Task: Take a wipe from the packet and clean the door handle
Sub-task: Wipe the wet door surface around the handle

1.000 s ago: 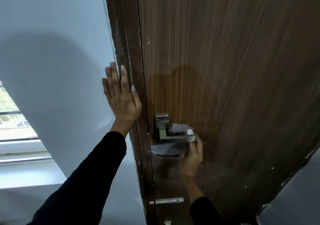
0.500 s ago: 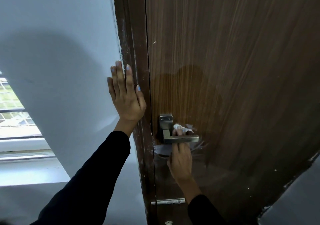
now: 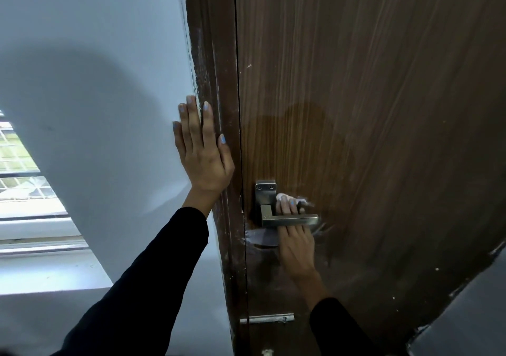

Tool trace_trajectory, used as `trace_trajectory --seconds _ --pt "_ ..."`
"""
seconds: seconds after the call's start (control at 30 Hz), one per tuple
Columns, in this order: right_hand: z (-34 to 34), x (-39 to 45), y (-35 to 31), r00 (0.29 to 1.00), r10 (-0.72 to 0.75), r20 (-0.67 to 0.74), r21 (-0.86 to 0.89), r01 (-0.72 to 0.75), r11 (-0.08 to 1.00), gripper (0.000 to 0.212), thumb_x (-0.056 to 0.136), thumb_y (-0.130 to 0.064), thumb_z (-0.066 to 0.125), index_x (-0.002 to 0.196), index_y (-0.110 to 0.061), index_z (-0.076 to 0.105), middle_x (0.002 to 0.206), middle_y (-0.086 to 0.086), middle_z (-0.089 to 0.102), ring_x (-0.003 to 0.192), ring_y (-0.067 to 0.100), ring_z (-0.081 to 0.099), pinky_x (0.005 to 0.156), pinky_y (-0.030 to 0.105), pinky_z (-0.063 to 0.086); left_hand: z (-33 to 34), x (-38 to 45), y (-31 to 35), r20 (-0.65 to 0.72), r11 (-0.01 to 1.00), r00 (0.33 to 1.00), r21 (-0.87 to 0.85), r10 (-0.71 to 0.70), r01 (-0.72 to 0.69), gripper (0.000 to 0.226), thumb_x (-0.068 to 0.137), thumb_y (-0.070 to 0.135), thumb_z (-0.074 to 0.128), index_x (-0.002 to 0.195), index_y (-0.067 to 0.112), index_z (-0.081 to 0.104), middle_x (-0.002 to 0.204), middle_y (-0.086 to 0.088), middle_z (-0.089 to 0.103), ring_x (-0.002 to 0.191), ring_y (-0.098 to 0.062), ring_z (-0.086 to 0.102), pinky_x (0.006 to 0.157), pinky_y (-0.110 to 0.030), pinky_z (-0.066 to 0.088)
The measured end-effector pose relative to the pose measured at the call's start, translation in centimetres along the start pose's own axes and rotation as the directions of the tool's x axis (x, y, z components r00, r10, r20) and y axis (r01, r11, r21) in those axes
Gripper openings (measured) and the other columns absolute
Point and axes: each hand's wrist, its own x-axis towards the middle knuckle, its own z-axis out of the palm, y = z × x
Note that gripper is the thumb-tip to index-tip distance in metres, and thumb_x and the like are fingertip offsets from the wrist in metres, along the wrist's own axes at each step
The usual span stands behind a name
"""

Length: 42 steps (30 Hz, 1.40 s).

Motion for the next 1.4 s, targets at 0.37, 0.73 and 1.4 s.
trace_trajectory --seconds 0.37,0.73,1.4 --pt "1.1 -2.6 -1.8 0.946 0.324 -0.013 0.112 -0.320 0.941 0.091 0.053 0.002 0.077 0.135 0.000 0.035 0.136 0.024 0.046 0.129 0.036 0.041 0.104 0.053 0.038 0.2 0.0 -0.1 -0.004 1.000 1.000 0.020 -0.010 0.010 0.053 0.096 0.027 0.033 0.145 0.011 0.023 0.149 -0.024 0.033 0.142 -0.035 0.021 0.119 -0.040 0.008" --pt "0.9 -2.0 -2.9 0.873 0.485 -0.043 0.279 -0.456 0.845 0.097 0.060 0.010 0.069 0.143 -0.004 0.023 0.149 0.020 0.029 0.138 0.035 0.023 0.110 0.053 0.028 0.0 0.0 0.1 -0.005 1.000 1.000 0.008 -0.009 0.009 0.052 0.096 0.026 0.033 0.144 0.010 0.024 0.149 -0.025 0.033 0.141 -0.036 0.022 0.119 -0.043 0.010" --pt "0.7 -3.5 -1.3 0.769 0.631 0.104 0.447 -0.603 0.660 0.107 0.071 0.013 0.059 0.144 -0.020 -0.012 0.151 -0.007 -0.017 0.142 0.021 0.006 0.112 0.040 0.028 0.5 0.0 -0.2 -0.055 0.999 0.998 0.051 0.004 -0.002 0.056 0.092 0.019 0.048 0.143 0.008 0.029 0.147 -0.025 0.035 0.140 -0.036 0.024 0.120 -0.038 0.006"
